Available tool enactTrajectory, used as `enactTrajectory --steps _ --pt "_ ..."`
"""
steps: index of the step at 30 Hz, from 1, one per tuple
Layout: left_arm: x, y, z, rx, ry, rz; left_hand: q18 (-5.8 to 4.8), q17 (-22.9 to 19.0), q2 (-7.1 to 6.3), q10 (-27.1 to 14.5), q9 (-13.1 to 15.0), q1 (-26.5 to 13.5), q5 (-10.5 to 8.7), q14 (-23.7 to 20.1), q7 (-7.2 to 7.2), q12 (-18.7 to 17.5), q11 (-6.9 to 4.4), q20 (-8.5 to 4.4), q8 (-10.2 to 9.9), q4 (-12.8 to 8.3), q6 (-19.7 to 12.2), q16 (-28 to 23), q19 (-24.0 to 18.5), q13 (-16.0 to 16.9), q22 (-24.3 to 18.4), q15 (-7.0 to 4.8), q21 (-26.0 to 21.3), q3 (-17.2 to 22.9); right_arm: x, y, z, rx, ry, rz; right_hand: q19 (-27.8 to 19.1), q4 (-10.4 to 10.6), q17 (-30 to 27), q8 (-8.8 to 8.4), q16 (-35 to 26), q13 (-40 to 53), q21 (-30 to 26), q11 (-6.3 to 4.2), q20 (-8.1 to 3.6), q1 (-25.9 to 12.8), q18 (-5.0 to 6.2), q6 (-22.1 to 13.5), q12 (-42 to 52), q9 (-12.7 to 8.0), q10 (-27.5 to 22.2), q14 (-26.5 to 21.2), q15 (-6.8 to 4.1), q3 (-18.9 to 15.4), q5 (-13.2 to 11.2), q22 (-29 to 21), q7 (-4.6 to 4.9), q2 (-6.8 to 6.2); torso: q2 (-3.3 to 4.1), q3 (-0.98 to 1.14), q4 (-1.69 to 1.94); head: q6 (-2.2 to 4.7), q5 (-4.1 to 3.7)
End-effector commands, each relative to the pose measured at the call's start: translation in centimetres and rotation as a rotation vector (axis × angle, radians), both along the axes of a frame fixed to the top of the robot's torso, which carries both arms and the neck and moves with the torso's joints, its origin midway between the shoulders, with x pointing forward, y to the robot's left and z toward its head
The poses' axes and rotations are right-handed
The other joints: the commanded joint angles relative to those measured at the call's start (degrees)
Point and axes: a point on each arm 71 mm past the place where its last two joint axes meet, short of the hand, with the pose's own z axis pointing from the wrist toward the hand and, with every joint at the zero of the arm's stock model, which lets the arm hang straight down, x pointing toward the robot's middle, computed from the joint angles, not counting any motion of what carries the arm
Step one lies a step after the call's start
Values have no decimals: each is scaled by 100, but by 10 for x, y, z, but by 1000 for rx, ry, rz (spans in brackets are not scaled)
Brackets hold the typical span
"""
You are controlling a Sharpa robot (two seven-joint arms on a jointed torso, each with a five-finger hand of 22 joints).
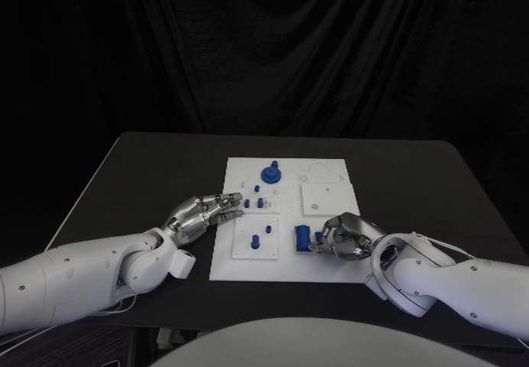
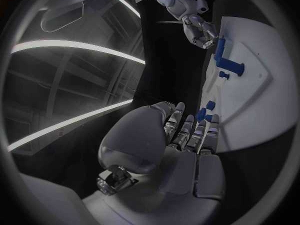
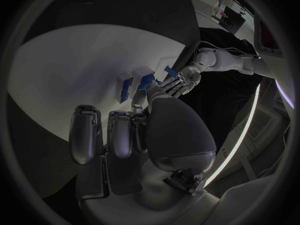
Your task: Assemble the parts on the task board
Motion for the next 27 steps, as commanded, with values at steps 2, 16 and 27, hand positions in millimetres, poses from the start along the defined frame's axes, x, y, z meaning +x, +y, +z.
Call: enactTrajectory --steps 2,16,27 --pt "0 -1 4 -42 -40 10 -1 9 -4 6 5 -68 39 -5 41 27 26 1 36 -2 -9 14 34 5 -2 7 6 32 3 2 0 0 -17 9 279 40 783 44 0 1508 -13 -11 -27 -26 -62 28 16 14 607 479 -30 -33 -58 1236 -1 67 7 3 5 -1 5" --pt "1 -2 3 -44 -40 8 0 8 -6 4 5 -74 39 -10 42 23 27 0 38 -2 -8 9 33 5 -8 5 6 46 4 7 -5 -29 25 28 270 -107 755 30 -13 1508 -35 -24 -36 233 -56 -37 16 29 607 473 -41 -22 122 1229 -15 86 0 5 6 -1 -3" --pt "0 -1 4 -45 -49 14 0 8 -6 7 8 -77 41 -8 43 33 27 0 42 -3 7 13 35 6 -6 3 6 55 4 5 -4 -53 -5 44 270 -279 730 7 -25 1508 -33 -1 -26 488 -58 -59 16 32 607 467 -25 -120 -46 1230 13 -31 -2 3 -5 -1 29"
